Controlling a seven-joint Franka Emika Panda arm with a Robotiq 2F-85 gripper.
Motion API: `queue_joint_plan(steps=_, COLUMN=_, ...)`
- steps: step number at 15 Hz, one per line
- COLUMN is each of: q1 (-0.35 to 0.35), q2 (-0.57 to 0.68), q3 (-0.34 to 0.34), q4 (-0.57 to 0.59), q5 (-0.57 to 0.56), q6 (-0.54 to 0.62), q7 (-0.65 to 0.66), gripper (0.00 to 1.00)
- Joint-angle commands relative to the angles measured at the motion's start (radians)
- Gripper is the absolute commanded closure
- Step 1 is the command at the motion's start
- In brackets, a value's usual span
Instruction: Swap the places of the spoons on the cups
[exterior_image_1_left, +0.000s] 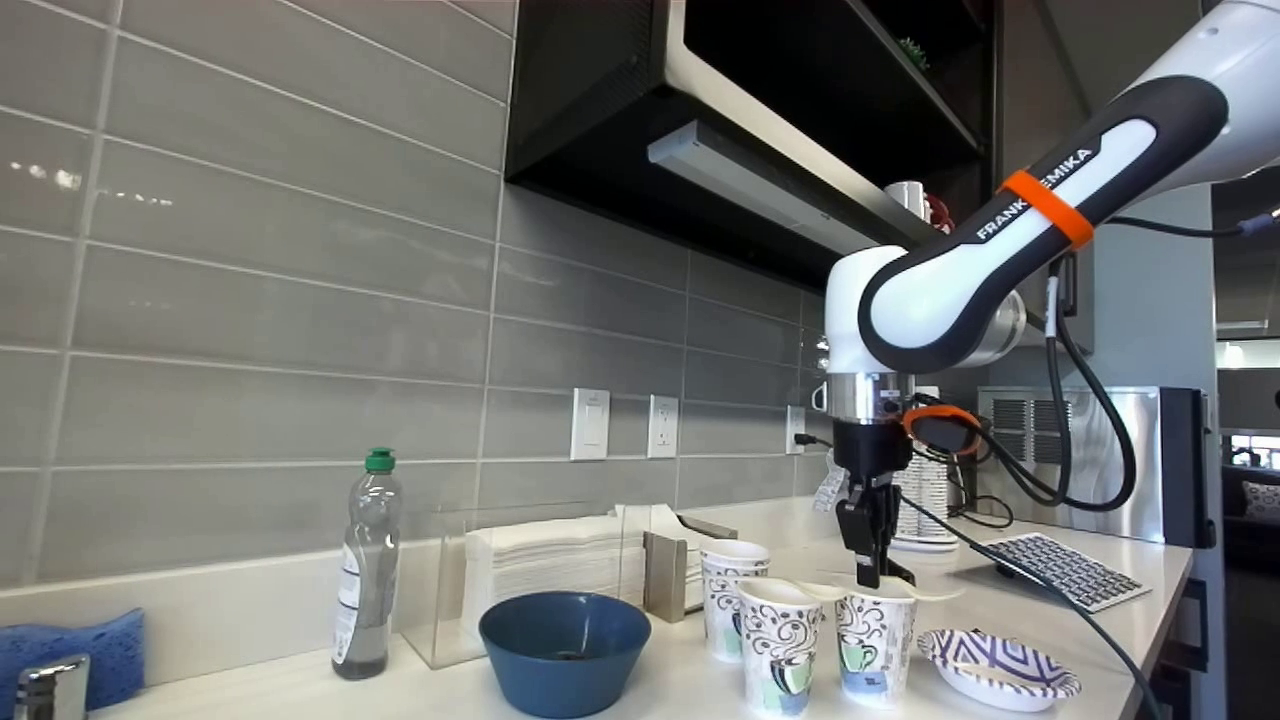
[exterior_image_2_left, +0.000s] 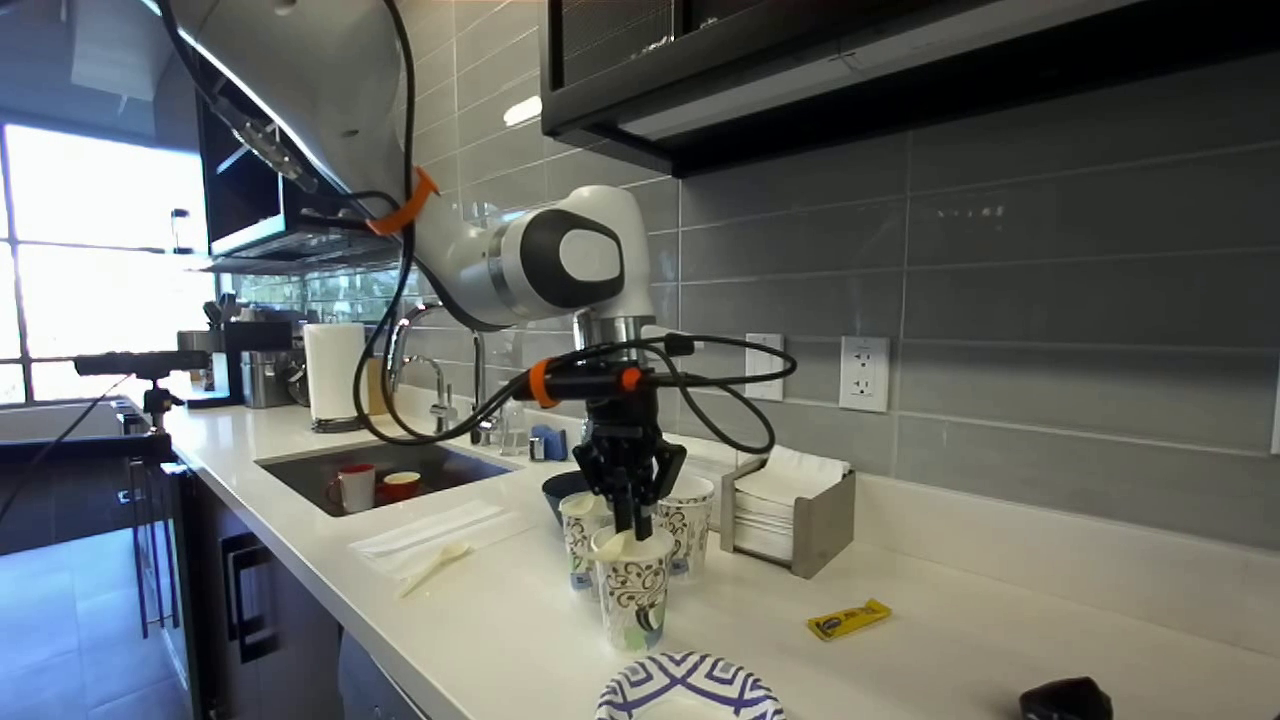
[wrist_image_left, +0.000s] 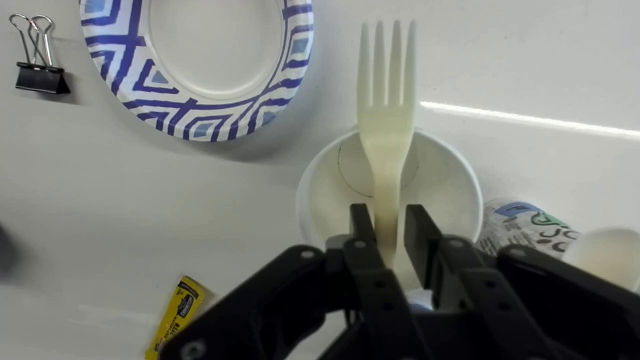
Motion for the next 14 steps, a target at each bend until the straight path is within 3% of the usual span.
queue_joint_plan(steps=1, q1=-0.001, q2=0.018, q3=-0.005, q4=0.018, q5=-0.007, q6=0.016, q7=-0.015, gripper=1.00)
queue_joint_plan(steps=7, q1=0.004, q2=-0.065, q3=0.006, q4=-0.010, q5=-0.041, q6=-0.009, q7=0.027, gripper=0.97)
queue_joint_plan(steps=14, q1=0.053, q2=-0.208, q3=0.053, q4=-0.051, q5=0.006, q6=-0.088, q7=-0.002, gripper=0.97)
